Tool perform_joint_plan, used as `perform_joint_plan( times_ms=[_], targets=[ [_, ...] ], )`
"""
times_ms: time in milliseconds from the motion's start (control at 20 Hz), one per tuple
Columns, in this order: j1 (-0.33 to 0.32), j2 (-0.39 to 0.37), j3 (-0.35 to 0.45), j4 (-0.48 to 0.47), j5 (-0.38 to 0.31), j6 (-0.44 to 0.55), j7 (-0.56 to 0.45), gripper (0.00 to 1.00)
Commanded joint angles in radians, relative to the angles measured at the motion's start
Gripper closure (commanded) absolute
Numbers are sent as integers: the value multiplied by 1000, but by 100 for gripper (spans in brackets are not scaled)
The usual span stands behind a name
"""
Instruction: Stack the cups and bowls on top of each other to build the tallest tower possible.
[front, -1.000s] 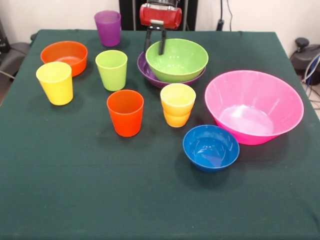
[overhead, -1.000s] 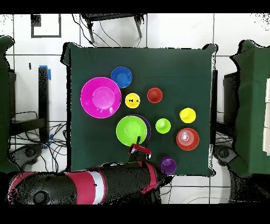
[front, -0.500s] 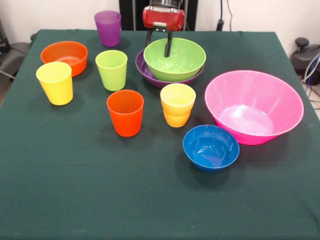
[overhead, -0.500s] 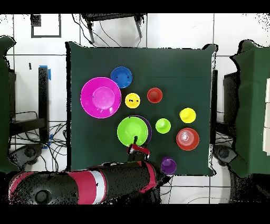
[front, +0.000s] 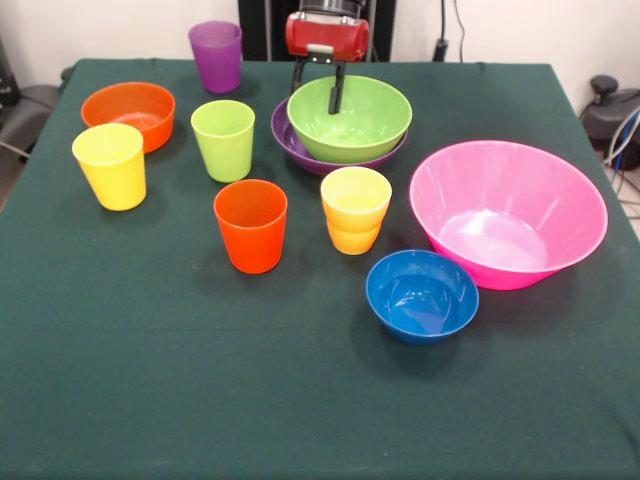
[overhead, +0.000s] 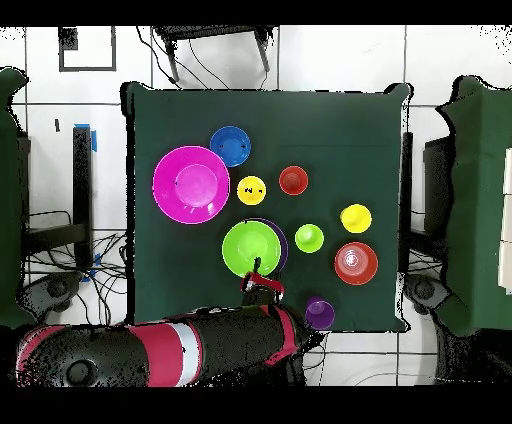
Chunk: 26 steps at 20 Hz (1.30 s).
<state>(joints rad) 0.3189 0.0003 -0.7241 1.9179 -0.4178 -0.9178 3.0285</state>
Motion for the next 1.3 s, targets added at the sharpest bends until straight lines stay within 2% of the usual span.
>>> perform_joint_plan(
  times_ms=[50, 600, 950, 1300],
  targets=[
    [-3, 9, 151, -56, 3, 40, -28, 0],
    [8, -25, 140, -38, -13, 69, -25, 0],
    [16, -97, 129, -15, -71, 140, -10, 0],
    [15, -126, 131, 0, -83, 158, -13, 0]
  ],
)
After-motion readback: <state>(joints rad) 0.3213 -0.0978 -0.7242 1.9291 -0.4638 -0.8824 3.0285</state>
